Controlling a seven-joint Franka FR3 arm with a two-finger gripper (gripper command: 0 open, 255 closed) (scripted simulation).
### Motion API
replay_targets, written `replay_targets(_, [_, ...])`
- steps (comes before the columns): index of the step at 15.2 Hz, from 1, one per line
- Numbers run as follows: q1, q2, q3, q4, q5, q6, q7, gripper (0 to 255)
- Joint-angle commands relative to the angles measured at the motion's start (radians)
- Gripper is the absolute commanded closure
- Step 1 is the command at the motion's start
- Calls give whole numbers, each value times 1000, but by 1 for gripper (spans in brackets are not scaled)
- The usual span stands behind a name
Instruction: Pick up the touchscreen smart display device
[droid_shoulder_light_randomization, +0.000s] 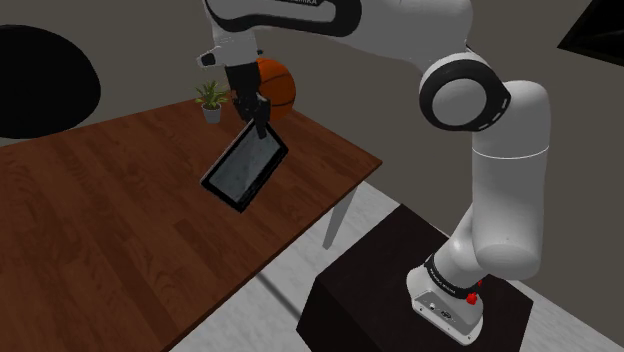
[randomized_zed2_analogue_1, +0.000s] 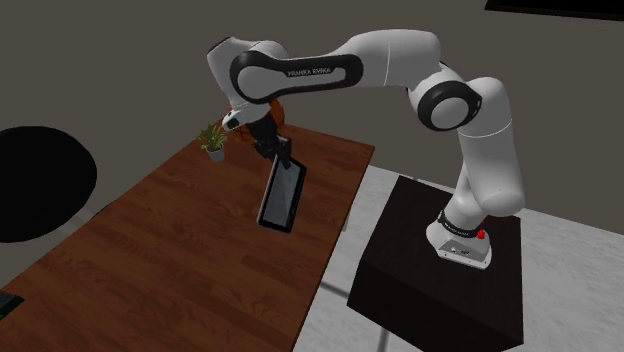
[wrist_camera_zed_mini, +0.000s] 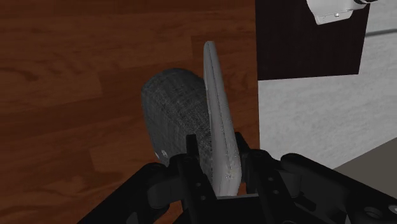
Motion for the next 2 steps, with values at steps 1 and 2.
replay_targets(1, [1,7,0,30,0,-21,2,255])
replay_targets(2, [1,7,0,30,0,-21,2,255])
